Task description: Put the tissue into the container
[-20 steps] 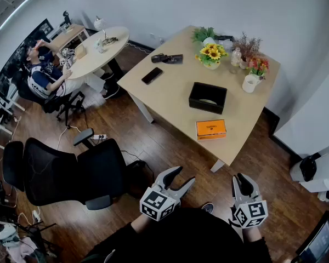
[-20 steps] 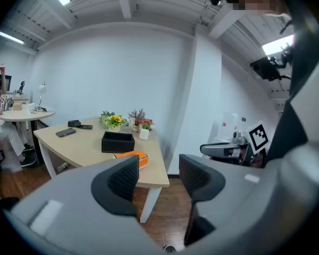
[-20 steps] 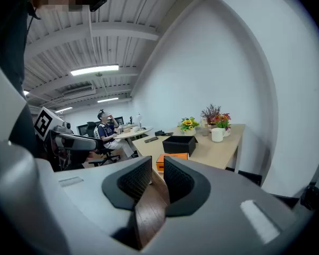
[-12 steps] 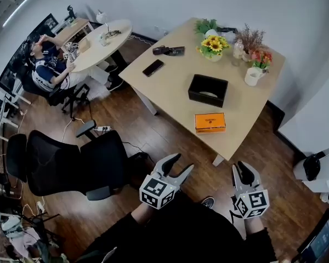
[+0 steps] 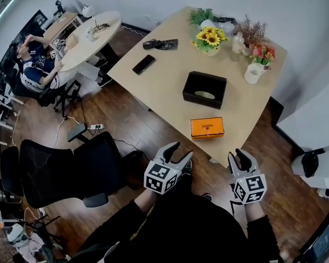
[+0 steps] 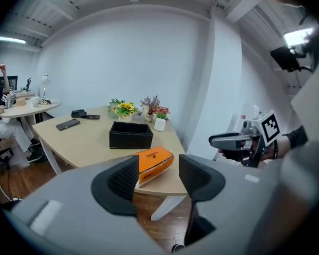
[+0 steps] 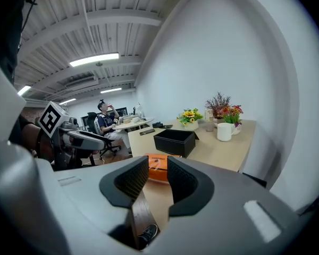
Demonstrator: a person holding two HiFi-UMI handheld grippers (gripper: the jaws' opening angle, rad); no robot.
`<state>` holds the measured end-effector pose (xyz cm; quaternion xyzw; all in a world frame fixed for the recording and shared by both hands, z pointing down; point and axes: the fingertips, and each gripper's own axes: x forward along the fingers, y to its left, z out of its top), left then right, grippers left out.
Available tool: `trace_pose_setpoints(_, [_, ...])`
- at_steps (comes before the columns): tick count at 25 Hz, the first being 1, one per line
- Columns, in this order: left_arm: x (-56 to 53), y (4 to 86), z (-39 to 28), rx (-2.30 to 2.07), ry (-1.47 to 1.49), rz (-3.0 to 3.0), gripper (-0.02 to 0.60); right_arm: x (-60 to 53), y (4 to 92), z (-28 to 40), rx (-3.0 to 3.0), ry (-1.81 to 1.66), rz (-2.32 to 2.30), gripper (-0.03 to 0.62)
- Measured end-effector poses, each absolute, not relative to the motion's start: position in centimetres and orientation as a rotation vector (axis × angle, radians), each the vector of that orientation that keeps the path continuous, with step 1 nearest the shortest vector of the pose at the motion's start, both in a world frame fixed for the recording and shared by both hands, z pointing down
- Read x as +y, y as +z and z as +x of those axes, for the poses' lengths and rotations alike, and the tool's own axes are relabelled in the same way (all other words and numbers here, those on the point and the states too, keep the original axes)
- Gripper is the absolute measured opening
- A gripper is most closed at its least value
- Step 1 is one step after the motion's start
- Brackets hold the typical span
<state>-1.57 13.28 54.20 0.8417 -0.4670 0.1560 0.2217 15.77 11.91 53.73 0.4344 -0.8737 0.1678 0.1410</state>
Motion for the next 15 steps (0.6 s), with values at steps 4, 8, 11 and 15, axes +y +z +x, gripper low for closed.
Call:
trace_pose_setpoints(4, [8.7, 58.5, -2.0, -1.17, 0.498, 2.284, 0.219, 8.0, 56.5, 14.6, -2.408, 0.541, 1.242, 0.12])
trace_pose_setpoints(8, [6.1, 62.7, -2.0, -1.023, 0.55, 2.233, 0.219, 5.0, 60.7, 13.9, -2.283, 0.648, 1.194, 0.127])
trace_pose_setpoints(11, [6.4, 64.6, -0.9, -0.874, 0.594, 2.217, 0.219, 3.9, 63.7, 13.5, -2.189, 0.645, 1.156, 0.137])
trace_pose_setpoints(15, [6.5, 66.4, -0.5, -0.825, 0.642, 2.219, 0.219, 3.6, 66.4, 12.8, -2.118, 0.65, 1.099, 0.159])
